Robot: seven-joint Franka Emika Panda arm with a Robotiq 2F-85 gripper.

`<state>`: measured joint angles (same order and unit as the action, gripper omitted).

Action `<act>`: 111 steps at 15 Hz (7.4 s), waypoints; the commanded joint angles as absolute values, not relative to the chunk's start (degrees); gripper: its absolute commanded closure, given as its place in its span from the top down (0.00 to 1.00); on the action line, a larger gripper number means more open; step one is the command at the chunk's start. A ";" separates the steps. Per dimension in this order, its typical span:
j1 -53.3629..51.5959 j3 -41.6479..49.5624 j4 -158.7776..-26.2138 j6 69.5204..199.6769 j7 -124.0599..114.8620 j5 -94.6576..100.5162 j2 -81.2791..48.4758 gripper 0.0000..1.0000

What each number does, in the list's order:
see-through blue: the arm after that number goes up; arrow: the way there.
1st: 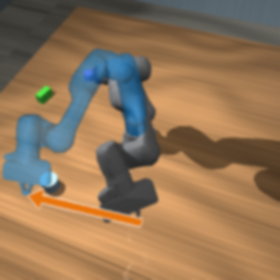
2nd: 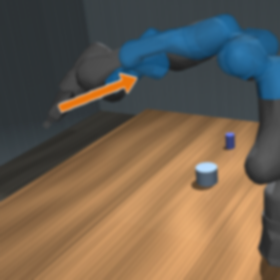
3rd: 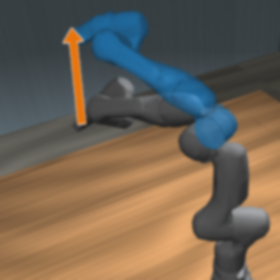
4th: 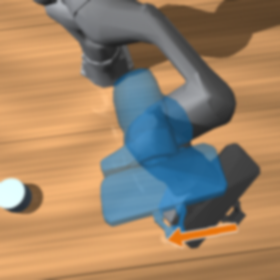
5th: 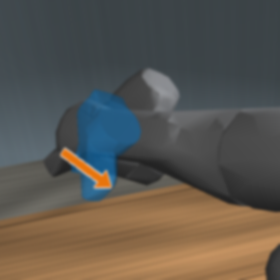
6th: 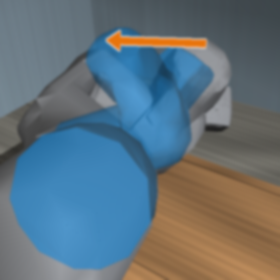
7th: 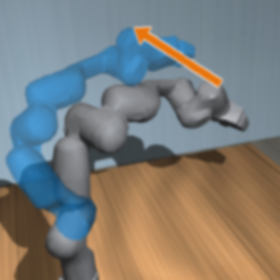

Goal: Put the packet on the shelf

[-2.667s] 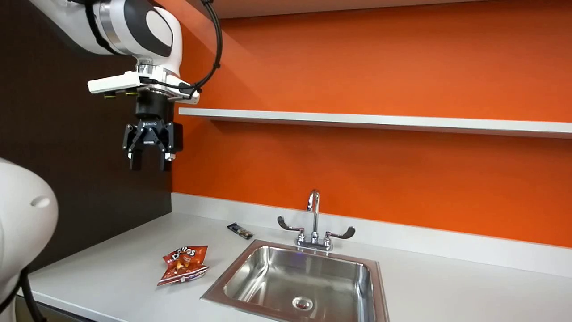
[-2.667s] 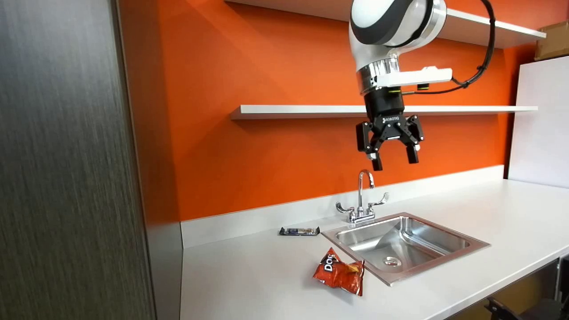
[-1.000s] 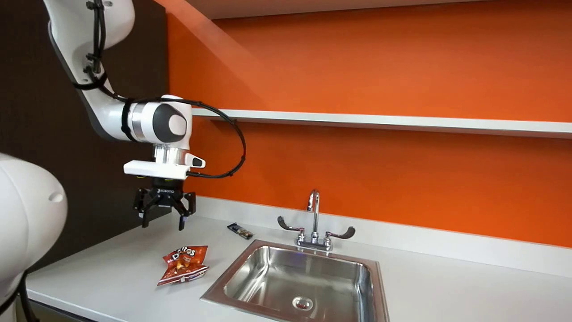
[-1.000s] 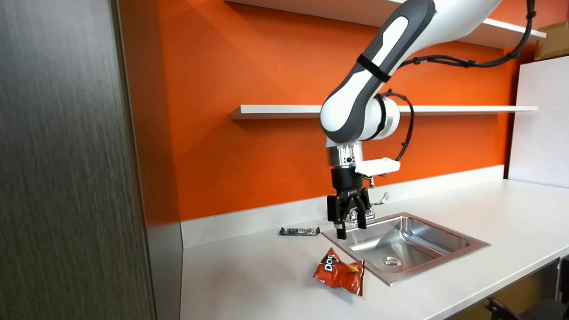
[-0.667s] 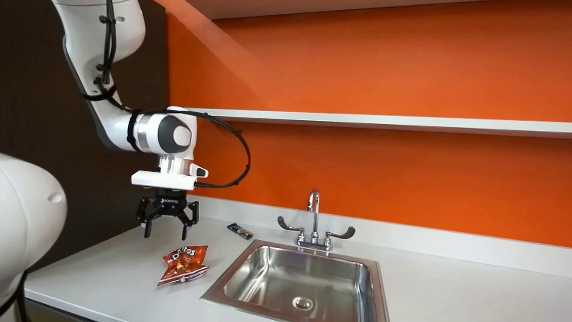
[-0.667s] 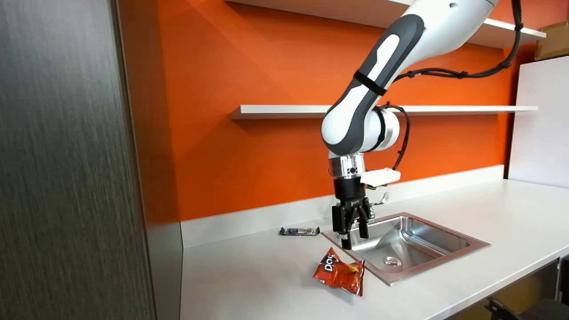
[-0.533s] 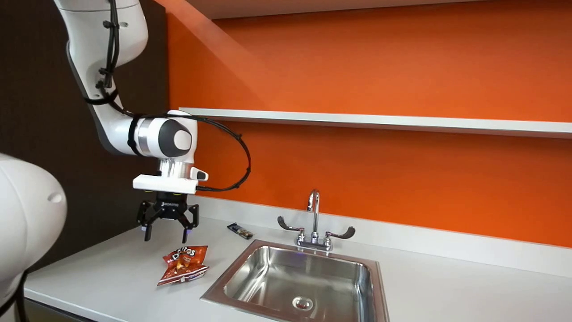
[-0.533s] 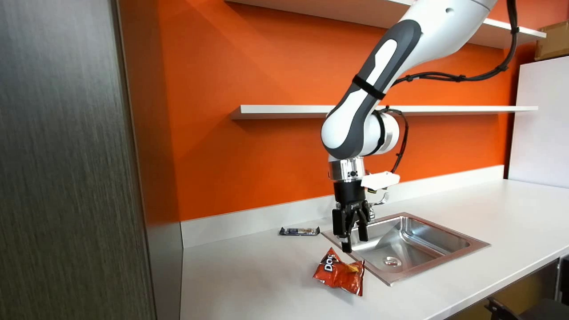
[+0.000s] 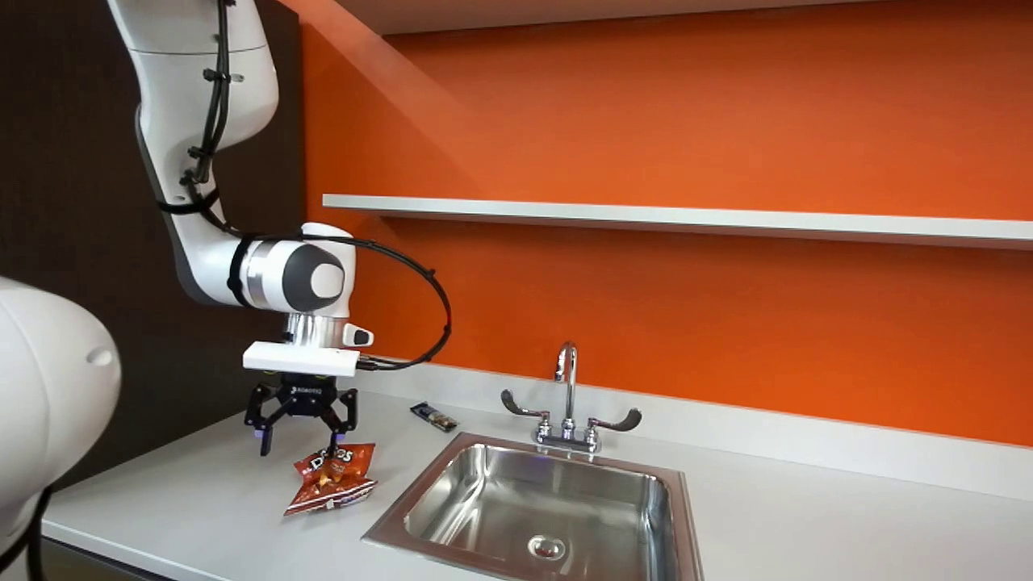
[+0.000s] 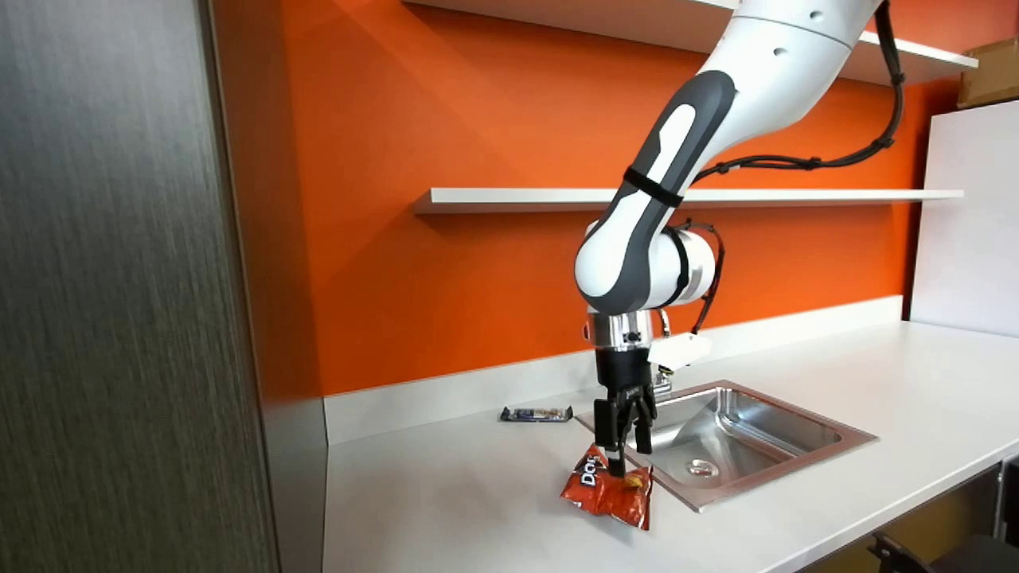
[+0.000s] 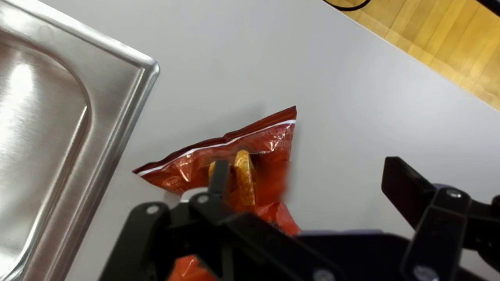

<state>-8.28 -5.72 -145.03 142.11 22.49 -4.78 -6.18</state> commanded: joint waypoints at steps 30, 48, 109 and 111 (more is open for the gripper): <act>-5.04 -6.21 -137.23 153.09 20.51 6.22 -19.33 0.88; -5.75 -5.19 -135.51 152.41 12.63 6.83 -18.89 0.00; -12.24 -4.12 -73.99 127.70 -38.71 26.31 -16.21 0.00; -12.69 -2.97 -72.63 127.63 -38.19 25.38 -17.44 0.26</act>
<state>-10.72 -4.86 -77.79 130.65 -36.72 24.81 -14.73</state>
